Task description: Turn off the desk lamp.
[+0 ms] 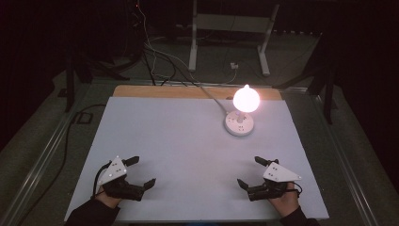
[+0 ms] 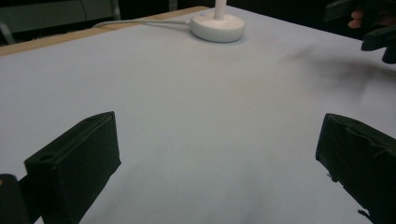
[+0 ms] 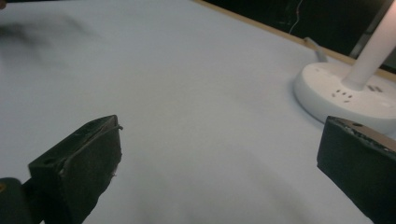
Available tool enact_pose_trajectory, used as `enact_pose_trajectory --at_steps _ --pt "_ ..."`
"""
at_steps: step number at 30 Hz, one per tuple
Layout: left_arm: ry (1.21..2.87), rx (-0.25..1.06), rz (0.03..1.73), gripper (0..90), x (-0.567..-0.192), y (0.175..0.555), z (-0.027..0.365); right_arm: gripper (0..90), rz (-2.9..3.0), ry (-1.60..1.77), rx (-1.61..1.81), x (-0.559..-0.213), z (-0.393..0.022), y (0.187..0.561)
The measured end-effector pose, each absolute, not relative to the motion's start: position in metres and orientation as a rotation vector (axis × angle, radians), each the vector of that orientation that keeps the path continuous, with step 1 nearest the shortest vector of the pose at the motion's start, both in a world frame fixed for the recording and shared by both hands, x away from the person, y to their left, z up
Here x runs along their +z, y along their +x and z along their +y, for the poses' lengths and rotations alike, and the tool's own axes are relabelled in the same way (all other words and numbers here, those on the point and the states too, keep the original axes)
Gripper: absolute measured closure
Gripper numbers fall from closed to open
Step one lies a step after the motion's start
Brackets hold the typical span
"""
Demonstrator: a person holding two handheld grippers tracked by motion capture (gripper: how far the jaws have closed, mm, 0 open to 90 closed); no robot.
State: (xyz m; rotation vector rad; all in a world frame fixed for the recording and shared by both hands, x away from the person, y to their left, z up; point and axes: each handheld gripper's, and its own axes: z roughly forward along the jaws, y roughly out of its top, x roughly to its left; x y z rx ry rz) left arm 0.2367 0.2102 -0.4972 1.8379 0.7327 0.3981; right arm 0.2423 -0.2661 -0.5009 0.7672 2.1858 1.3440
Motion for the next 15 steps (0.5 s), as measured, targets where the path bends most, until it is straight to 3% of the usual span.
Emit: enact_pose_trajectory --at_steps 15 --pt "1.847 0.393 0.734 0.4 -0.4973 0.2368 0.2095 0.0 2.237 0.746 1.347 -0.4989 -0.2624 0.2413"
